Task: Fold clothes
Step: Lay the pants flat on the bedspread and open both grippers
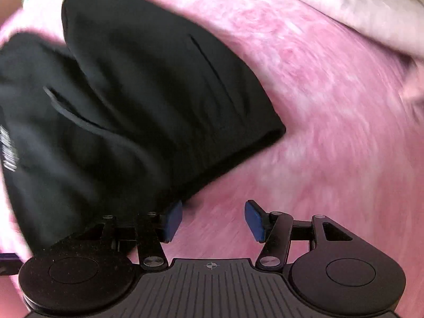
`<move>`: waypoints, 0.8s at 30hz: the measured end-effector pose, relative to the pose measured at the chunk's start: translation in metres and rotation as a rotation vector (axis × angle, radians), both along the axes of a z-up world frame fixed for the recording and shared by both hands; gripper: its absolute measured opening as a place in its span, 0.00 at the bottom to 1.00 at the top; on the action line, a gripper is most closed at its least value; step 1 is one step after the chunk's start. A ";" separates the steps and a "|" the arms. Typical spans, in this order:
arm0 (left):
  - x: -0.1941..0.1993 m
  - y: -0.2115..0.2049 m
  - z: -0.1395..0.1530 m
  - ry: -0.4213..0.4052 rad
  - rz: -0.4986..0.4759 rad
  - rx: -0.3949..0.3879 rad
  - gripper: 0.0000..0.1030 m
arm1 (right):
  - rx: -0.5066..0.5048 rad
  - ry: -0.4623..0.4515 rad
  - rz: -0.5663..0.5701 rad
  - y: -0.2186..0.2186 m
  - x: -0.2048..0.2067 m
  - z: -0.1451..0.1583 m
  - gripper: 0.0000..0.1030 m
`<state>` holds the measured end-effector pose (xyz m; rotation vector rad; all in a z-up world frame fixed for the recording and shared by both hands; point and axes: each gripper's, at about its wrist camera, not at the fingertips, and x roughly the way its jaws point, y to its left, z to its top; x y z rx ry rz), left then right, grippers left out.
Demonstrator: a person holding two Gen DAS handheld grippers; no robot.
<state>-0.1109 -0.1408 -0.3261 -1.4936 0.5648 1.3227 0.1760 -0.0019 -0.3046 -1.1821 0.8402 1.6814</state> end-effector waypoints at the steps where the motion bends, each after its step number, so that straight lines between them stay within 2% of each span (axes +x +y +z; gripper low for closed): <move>1: -0.009 -0.004 0.014 0.016 0.006 0.016 0.25 | -0.007 0.035 -0.029 -0.009 0.000 0.015 0.55; 3: -0.026 -0.014 0.043 0.055 0.016 0.036 0.33 | -0.020 0.101 -0.081 -0.029 -0.004 0.044 0.60; 5: -0.032 -0.026 0.067 0.110 -0.008 0.046 0.33 | -0.020 0.136 -0.099 -0.052 -0.019 0.070 0.62; 8: -0.040 -0.049 0.108 0.192 -0.032 0.090 0.34 | 0.018 0.130 -0.092 -0.092 -0.039 0.104 0.62; 14: -0.047 -0.084 0.172 0.270 -0.033 0.151 0.39 | 0.081 0.088 -0.085 -0.150 -0.065 0.160 0.63; 18: -0.044 -0.102 0.200 0.300 -0.016 0.166 0.39 | 0.105 0.074 -0.028 -0.169 -0.078 0.171 0.63; 24: -0.031 -0.116 0.215 0.334 0.008 0.180 0.39 | 0.134 0.065 0.063 -0.174 -0.094 0.179 0.63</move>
